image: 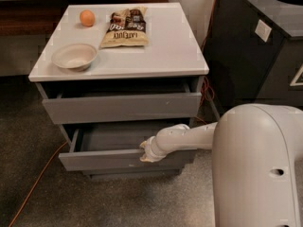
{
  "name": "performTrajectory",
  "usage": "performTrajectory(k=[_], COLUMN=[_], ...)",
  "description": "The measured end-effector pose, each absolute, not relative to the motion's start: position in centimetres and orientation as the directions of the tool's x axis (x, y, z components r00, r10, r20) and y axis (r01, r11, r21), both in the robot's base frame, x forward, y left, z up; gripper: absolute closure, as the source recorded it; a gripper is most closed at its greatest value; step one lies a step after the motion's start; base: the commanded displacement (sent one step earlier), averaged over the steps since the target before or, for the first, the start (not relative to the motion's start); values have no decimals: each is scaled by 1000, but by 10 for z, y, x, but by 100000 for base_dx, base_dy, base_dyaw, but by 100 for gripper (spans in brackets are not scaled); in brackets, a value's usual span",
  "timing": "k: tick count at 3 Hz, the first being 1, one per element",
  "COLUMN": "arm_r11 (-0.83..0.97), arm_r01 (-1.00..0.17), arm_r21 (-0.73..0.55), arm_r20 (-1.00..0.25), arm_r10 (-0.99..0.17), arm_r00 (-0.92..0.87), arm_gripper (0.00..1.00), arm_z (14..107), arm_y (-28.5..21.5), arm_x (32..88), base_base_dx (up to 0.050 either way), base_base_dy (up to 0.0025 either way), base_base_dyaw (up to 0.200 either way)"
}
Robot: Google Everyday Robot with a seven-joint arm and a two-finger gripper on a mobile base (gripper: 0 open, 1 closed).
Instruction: Place orange into middle drawer
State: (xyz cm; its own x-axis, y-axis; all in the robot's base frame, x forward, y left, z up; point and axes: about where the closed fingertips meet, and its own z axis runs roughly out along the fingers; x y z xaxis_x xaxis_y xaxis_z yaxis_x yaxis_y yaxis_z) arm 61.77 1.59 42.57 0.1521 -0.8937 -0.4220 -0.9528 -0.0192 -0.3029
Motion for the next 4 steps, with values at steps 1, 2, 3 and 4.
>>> performTrajectory(k=[1,2,3,4], arm_r11=[-44,-44,-44,-44], arm_r01=[-954,-954,-954,-954], arm_r21=[-297,-297,-297,-297], arm_r20=[-442,-442,-442,-442], arm_r10=[-879,-879,-879,-879], arm_r00=[178,178,178,178], arm_gripper=[100,100,100,100], arm_z=[426,427,427,427], arm_y=[26,26,26,26], arm_x=[590,590,590,589], base_base_dx=[0,0,0,0], base_base_dy=[0,0,0,0], base_base_dyaw=[0,0,0,0])
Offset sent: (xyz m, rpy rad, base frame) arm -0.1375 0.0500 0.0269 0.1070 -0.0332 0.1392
